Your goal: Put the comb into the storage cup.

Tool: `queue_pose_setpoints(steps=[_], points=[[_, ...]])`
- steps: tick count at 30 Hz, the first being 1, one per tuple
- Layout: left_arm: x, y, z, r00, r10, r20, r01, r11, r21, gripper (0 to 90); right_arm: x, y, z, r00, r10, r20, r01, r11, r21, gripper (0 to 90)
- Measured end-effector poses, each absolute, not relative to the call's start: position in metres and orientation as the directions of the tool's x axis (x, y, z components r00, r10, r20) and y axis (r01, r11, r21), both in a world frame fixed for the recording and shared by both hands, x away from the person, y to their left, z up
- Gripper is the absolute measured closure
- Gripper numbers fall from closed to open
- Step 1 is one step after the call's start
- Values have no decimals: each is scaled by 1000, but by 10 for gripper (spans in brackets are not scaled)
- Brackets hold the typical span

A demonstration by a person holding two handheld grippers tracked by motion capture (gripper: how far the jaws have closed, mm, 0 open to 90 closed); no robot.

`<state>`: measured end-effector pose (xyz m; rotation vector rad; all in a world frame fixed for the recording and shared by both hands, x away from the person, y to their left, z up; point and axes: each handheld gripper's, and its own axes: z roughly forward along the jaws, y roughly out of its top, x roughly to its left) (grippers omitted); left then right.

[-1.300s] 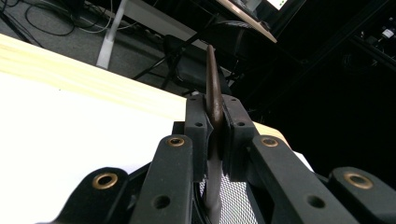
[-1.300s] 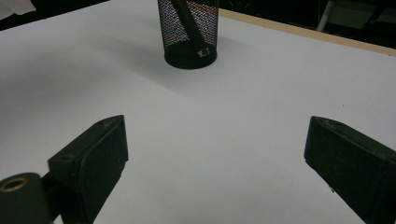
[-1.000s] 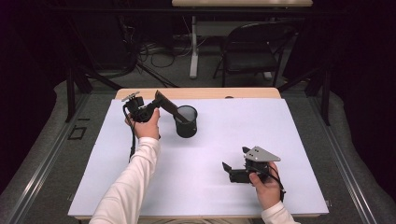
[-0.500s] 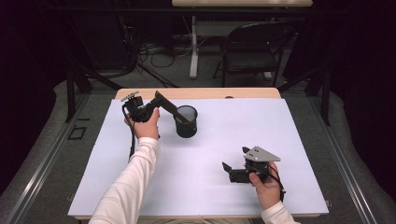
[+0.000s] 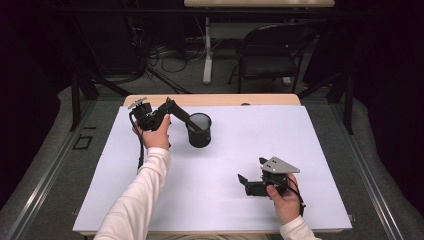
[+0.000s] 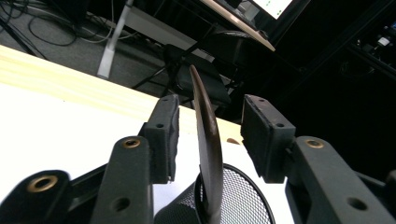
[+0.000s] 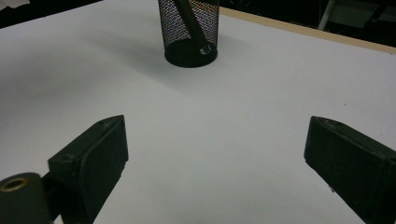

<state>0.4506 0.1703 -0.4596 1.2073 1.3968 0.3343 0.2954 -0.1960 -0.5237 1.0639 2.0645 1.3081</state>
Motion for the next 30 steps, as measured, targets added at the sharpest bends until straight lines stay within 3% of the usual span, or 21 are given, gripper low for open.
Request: queue_pose_setpoints(steps=[30], points=[[441,178,-446,283,808,-517,384,398,833,287,296,-196,-524,-587,809,7,361,254,898,67]])
